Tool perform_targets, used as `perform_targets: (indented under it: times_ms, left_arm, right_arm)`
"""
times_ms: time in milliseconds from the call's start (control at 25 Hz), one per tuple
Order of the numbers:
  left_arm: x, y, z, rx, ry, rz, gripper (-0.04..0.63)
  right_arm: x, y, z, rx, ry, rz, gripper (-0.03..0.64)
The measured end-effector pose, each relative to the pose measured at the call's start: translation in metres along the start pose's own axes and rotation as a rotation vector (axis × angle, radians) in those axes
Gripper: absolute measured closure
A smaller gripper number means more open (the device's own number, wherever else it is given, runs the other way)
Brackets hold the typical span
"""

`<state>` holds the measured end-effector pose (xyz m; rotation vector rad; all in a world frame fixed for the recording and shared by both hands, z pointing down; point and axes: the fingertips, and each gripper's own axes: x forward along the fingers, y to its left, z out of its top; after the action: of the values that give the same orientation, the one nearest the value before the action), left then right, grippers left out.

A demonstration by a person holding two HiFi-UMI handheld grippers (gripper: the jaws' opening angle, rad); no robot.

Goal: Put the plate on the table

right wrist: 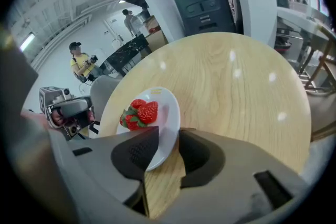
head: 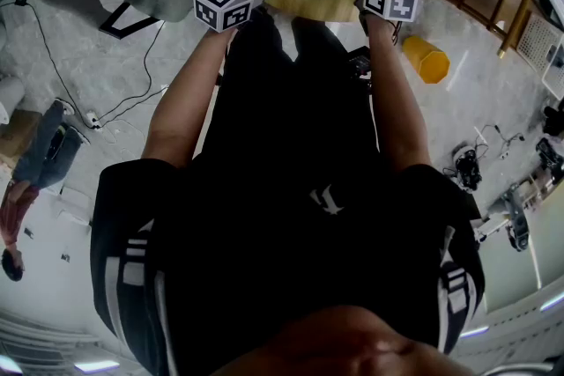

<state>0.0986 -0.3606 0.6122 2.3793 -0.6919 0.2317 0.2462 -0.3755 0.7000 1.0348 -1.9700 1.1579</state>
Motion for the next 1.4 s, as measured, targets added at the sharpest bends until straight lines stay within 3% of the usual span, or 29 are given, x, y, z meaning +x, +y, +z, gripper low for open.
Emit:
perform_targets:
  times_ms: [1000, 1160, 1280, 1400]
  left_arm:
    - [-0.002, -0.006, -0.005, -0.006, 0.001, -0.001, 0.586]
    - [-0.003, -0.005, -0.004, -0.003, 0.002, 0.003, 0.585]
    - [-0.003, -0.004, -0.001, -0.003, 0.001, 0.002, 0.586]
    - [-0.004, -0.003, 0.006, -0.001, 0.0, 0.004, 0.585]
  right_arm:
    - [0.002, -0.007, 0.005, -0.236, 0.024, -0.142, 0.476]
    - [0.001, -0.009, 0.012, -0.231, -0.005, -0.146, 0.476]
    - [-0.009, -0.012, 0.025, -0.167, -0.084, -0.117, 0.476]
    - [-0.022, -0.005, 0.044, -0.067, -0.189, 0.018, 0.478]
